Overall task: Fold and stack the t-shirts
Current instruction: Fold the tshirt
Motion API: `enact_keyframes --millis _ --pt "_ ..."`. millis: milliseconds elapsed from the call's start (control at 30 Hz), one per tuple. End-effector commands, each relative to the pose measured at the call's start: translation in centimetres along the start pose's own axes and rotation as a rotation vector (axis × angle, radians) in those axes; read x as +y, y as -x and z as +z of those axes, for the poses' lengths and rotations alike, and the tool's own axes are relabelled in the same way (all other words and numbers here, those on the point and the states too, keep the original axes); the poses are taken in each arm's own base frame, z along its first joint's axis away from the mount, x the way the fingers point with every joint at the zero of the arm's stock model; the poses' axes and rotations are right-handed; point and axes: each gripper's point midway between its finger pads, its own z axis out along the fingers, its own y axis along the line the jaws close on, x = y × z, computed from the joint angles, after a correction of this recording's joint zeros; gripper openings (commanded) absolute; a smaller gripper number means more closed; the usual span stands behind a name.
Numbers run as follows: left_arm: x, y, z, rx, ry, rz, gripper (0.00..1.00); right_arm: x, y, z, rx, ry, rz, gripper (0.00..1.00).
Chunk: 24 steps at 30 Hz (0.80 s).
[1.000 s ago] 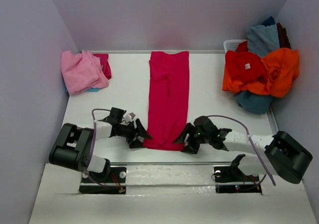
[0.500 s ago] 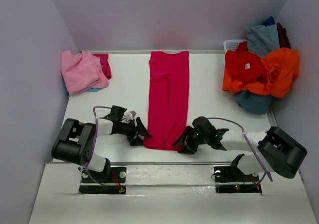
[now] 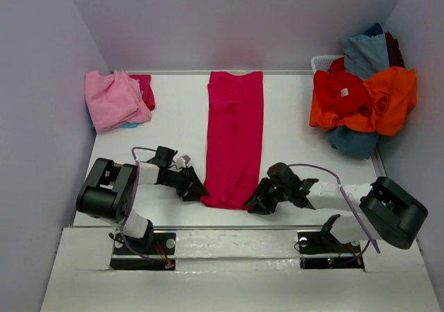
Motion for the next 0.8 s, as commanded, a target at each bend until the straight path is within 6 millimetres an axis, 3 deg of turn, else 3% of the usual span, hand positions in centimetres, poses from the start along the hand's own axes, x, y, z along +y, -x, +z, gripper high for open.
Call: enact_keyframes --millis 0,433,767 --pt "1.9 0.9 0.3 -0.031 0.093 0.021 0.44 -3.6 1.5 -0.1 -0.095 -0.148 -0.001 0.40" --pt "1.8 1.9 0.1 -0.046 0.125 0.060 0.40 -2.6 2.5 0.1 -0.133 -0.164 -0.043 0.40" --pt "2.1 1.7 0.1 -0.038 0.133 0.063 0.40 -3.8 2.7 1.0 -0.127 -0.198 -0.042 0.41"
